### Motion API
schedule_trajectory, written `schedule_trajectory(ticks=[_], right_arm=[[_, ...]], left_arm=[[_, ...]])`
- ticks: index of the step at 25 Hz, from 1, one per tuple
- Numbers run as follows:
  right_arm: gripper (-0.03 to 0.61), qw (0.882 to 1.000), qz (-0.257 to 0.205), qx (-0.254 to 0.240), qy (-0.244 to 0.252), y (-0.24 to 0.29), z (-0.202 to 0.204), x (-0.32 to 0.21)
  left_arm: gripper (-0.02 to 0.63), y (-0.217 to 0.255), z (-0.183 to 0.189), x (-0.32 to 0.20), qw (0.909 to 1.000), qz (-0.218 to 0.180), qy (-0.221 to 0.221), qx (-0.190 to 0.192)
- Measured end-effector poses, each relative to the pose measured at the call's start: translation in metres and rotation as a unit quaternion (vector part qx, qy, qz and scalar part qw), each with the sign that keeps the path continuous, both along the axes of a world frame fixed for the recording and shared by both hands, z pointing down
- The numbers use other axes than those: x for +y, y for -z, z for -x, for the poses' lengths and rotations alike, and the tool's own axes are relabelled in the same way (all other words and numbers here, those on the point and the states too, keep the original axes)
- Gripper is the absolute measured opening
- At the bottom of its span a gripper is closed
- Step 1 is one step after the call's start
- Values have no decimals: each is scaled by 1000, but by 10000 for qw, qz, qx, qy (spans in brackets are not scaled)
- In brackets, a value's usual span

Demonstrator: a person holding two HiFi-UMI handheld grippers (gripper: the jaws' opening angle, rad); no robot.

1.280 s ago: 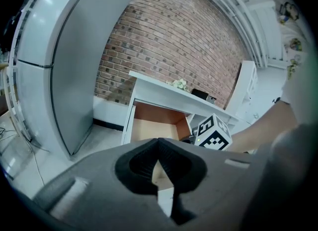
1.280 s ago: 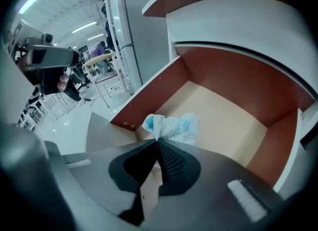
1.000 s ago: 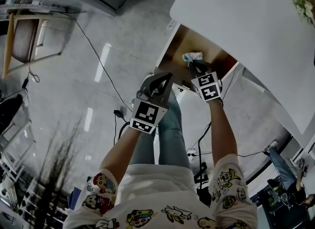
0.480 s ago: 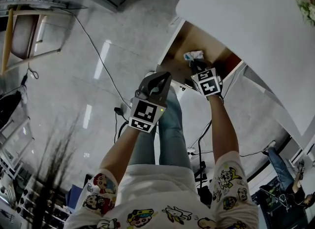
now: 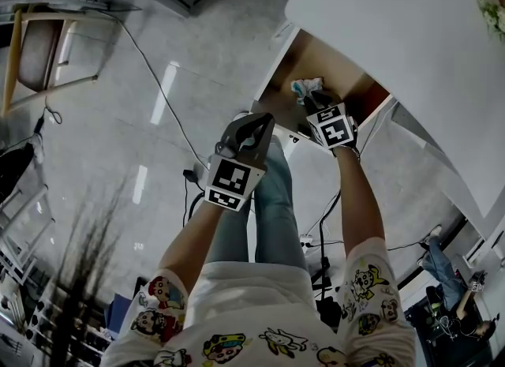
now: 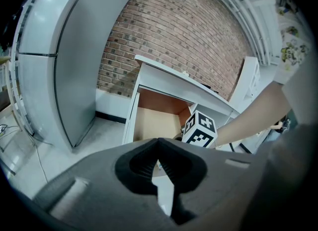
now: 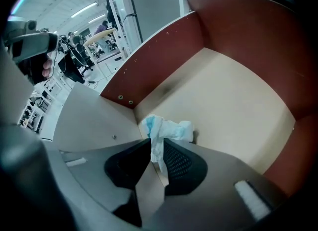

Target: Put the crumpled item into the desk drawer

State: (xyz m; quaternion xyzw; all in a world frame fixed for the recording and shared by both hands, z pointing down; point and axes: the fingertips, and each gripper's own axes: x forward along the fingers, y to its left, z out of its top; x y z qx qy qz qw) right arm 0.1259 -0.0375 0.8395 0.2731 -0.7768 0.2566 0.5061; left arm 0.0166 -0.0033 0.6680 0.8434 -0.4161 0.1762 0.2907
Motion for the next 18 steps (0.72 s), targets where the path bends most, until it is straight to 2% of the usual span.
schedule_trajectory(ticks=[10,18], right_arm=[[151,9999,64,-96,-99,11,-4,5],[158,9995,-33,-211,-241,29,-5,2]], left_arm=[[-3,12,3,-6,9999,-81,60,-9],[-3,27,0,-16,9998,-200,41,-15]])
